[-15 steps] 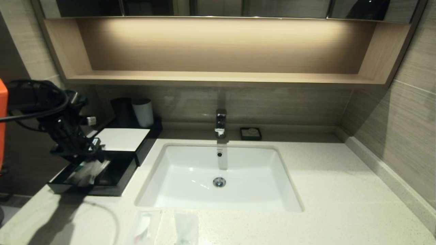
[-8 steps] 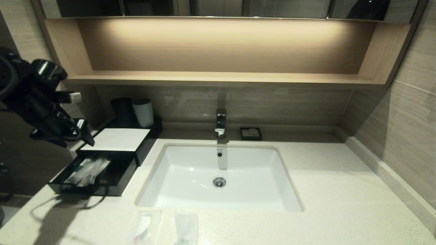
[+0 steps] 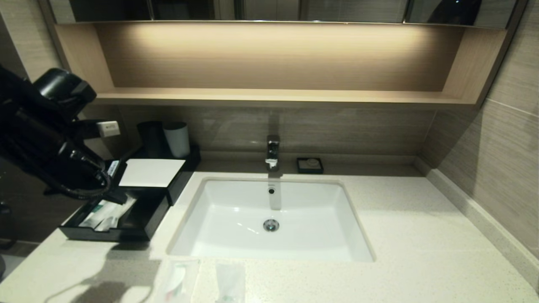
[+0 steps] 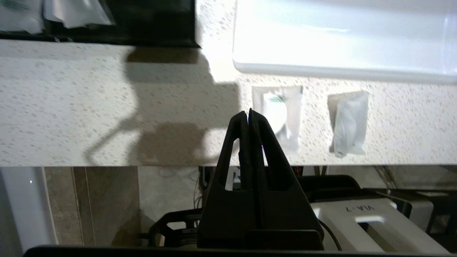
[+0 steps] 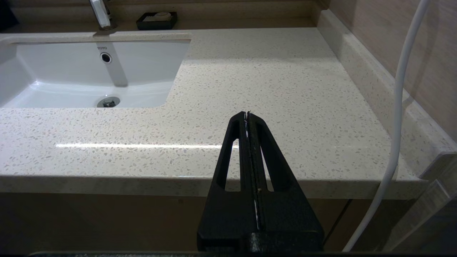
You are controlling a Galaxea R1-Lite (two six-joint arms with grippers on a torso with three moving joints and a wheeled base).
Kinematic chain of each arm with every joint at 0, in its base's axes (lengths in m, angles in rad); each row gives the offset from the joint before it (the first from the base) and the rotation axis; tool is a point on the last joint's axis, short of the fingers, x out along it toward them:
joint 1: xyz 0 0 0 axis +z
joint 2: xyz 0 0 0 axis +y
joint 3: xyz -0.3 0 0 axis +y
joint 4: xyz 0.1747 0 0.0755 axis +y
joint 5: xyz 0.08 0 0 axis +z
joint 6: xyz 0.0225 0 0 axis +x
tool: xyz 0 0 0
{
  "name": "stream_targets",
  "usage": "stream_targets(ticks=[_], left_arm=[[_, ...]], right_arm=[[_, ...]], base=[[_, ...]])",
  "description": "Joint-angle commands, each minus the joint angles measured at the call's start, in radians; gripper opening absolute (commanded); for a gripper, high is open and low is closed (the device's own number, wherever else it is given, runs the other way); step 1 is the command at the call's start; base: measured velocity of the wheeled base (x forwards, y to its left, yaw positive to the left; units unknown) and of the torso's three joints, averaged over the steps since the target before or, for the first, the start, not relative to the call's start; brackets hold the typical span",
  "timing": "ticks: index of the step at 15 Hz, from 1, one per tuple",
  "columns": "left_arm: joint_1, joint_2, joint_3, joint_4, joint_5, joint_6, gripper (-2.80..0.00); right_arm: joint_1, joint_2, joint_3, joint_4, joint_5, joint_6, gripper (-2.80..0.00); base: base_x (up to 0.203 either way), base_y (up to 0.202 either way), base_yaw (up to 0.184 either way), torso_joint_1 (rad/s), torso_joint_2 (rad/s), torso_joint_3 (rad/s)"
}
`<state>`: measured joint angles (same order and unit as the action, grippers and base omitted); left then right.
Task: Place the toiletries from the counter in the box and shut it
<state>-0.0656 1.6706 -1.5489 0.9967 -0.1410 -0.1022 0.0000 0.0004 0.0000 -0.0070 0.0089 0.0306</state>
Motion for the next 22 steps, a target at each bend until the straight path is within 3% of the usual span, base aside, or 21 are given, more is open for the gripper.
stream_targets(ticks=[1, 8, 10, 15, 22], left_arm=[[-0.11, -0.067, 0.085, 0.001, 0.009, -0.052, -2.8], [-0.393, -0.036, 0.253, -0.096, 0.169, -0.267, -2.8], [-0.402, 0.008, 0.262, -0.113, 0.187, -0.318, -2.8], [-0.404, 0.081, 0.324, -0.213, 0.182, -0.359, -2.8], [-0.404, 0.107, 0.309, -0.234, 0.176, -0.369, -2.8]], right_arm=[[0.0, 0.001, 0.0, 0.0, 0.0, 0.0, -2.8], [0.0, 0.001, 0.0, 0.001, 0.0, 0.0, -2.8], [0.0, 0.001, 0.0, -0.001, 0.0, 0.0, -2.8], [0.0, 0.001, 0.0, 0.001, 0.0, 0.0, -2.8], [0.0, 0.001, 0.0, -0.001, 0.0, 0.0, -2.8]], base=[[0.0, 0.0, 0.0, 0.0, 0.0, 0.0], [0.0, 0.0, 0.0, 0.0, 0.0, 0.0], [0.0, 0.0, 0.0, 0.0, 0.0, 0.0], [0.0, 0.0, 0.0, 0.0, 0.0, 0.0], [0.0, 0.0, 0.0, 0.0, 0.0, 0.0]])
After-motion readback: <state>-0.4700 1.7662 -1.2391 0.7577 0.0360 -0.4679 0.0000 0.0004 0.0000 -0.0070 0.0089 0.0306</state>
